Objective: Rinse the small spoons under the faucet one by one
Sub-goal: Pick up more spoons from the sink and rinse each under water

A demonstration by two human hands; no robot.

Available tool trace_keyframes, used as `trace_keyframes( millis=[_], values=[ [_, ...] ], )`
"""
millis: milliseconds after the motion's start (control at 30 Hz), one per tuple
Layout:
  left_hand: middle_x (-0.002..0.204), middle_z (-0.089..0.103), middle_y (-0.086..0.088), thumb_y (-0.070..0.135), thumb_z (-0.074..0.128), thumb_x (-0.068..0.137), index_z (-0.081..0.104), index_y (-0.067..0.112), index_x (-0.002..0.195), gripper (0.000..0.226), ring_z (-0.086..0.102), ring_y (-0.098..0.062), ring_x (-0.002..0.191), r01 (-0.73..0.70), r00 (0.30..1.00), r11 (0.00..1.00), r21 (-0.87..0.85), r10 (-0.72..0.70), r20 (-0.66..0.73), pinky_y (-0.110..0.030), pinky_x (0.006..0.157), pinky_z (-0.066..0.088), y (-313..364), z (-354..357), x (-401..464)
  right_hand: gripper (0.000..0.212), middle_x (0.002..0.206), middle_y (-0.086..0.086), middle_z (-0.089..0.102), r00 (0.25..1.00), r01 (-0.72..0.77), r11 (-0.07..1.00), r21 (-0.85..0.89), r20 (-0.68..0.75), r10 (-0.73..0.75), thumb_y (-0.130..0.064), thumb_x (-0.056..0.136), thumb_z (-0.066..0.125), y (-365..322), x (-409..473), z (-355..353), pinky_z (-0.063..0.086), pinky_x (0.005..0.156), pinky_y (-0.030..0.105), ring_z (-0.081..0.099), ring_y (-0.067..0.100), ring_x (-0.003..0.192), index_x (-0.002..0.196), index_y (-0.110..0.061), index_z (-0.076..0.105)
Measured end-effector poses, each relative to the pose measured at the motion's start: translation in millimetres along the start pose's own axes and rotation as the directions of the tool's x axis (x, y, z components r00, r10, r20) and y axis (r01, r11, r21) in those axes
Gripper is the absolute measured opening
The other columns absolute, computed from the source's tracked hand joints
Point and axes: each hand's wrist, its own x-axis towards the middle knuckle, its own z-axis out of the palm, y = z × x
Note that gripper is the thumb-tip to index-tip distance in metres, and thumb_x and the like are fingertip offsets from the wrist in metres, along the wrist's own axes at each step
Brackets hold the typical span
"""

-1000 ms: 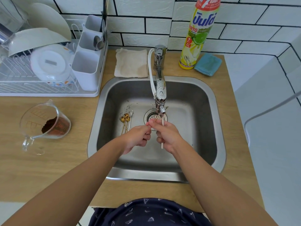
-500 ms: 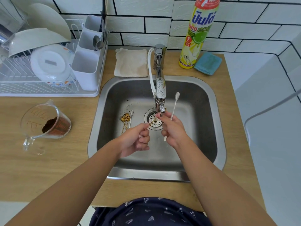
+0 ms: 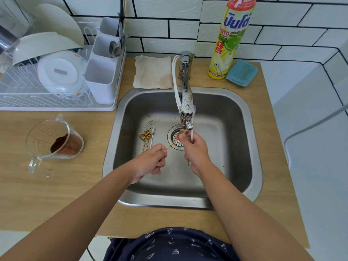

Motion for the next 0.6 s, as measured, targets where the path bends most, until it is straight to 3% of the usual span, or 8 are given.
trace_keyframes(
  millis=[133,233,333,433,500,600],
  values=[
    [0.06,0.039,0.004,0.023,0.035,0.107,0.045,0.017,0.087,0.023,0.026,-0.013,0.047,0.009,1.0,1.0,0.008,-0.009,0.011,-0.034,0.078,0.045,-1,1,-2,0.011,0.072,-0.01,0.074,0.994,0.092,0.993,-0.067,-0.043,-0.095,-0.021,0.097,0.07,-1,1,-3,0.045,0.063,0.009,0.065,-0.004,0.064,0.09,-0.017,0.076],
    [0.056,0.039,0.003,0.018,0.034,0.103,0.046,0.016,0.086,0.021,0.026,-0.013,0.043,0.039,0.999,0.998,-0.043,-0.039,0.003,-0.037,0.083,0.048,-1,1,-1,0.024,0.082,-0.007,0.08,0.996,0.086,0.989,-0.117,-0.024,-0.09,-0.024,0.101,0.062,-2,1,-4,0.045,0.066,0.011,0.066,-0.007,0.07,0.081,-0.023,0.075],
    [0.052,0.045,-0.003,0.017,0.036,0.1,0.049,0.009,0.09,0.018,0.039,-0.017,0.042,0.063,0.998,0.993,-0.102,-0.065,-0.014,-0.044,0.1,0.045,-4,1,2,0.02,0.09,0.009,0.078,0.994,0.088,0.993,-0.077,0.076,-0.082,-0.019,0.098,0.066,-1,-4,-5,0.039,0.052,0.006,0.055,-0.004,0.053,0.083,-0.028,0.075],
    [0.055,0.055,-0.006,0.025,0.04,0.102,0.05,0.009,0.091,0.022,0.046,-0.028,0.057,0.063,0.998,0.995,-0.075,-0.061,0.027,-0.054,0.111,0.039,-7,-2,2,0.015,0.078,0.0,0.078,0.998,0.037,0.998,-0.054,0.059,-0.033,-0.027,0.101,0.064,-5,-4,-5,0.034,0.041,0.007,0.049,-0.003,0.04,0.089,-0.022,0.071],
    [0.056,0.06,-0.009,0.032,0.044,0.106,0.049,0.011,0.084,0.031,0.04,-0.022,0.041,0.069,0.994,0.978,-0.198,-0.051,0.095,-0.056,0.11,0.042,-8,-3,1,0.023,0.083,0.002,0.08,0.996,-0.041,0.999,-0.001,0.075,0.041,-0.033,0.105,0.057,-9,-2,-6,0.027,0.037,0.017,0.033,0.002,0.036,0.091,-0.02,0.07],
    [0.056,0.063,-0.011,0.033,0.051,0.104,0.054,0.012,0.072,0.038,0.029,-0.011,0.027,0.147,0.979,0.852,-0.502,-0.052,0.199,-0.045,0.095,0.056,-9,-5,1,0.021,0.096,-0.003,0.079,0.966,-0.102,0.978,0.182,0.251,0.054,-0.028,0.108,0.052,-11,-1,-13,0.023,0.039,0.018,0.021,0.005,0.041,0.103,-0.019,0.071]
  ],
)
